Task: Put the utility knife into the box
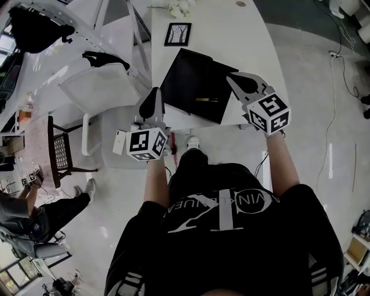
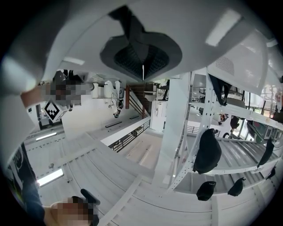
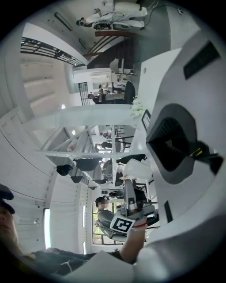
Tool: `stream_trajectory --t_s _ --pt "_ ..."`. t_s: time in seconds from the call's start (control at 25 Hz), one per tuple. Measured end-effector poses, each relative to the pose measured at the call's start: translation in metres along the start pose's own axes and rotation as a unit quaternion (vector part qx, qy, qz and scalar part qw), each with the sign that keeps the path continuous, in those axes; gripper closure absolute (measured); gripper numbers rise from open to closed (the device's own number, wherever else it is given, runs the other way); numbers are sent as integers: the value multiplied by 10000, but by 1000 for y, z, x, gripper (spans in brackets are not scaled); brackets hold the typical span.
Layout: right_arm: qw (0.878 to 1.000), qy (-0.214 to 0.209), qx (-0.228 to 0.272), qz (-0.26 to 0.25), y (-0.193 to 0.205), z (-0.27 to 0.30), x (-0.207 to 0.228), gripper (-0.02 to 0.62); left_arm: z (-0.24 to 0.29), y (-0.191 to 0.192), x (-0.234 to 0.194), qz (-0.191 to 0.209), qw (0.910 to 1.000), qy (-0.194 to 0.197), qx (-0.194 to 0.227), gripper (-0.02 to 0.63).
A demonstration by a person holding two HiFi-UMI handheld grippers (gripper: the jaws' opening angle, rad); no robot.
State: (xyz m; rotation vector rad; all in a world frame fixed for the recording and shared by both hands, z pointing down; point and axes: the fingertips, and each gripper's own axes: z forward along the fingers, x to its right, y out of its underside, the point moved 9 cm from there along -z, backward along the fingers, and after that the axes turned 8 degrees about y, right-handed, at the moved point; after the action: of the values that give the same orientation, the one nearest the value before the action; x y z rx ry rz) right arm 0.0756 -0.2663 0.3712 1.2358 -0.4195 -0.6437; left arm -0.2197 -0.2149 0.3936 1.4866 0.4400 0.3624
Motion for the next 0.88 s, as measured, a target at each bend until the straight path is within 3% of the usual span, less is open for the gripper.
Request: stream_trajectory --t_s 0.32,0.88 --pt "9970 331 627 310 -7 -17 10 581 -3 -5 3 48 9999 -58 77 589" --pt "9920 579 1111 158 -23 -34 15 581 -10 -21 5 196 9992 -224 272 589"
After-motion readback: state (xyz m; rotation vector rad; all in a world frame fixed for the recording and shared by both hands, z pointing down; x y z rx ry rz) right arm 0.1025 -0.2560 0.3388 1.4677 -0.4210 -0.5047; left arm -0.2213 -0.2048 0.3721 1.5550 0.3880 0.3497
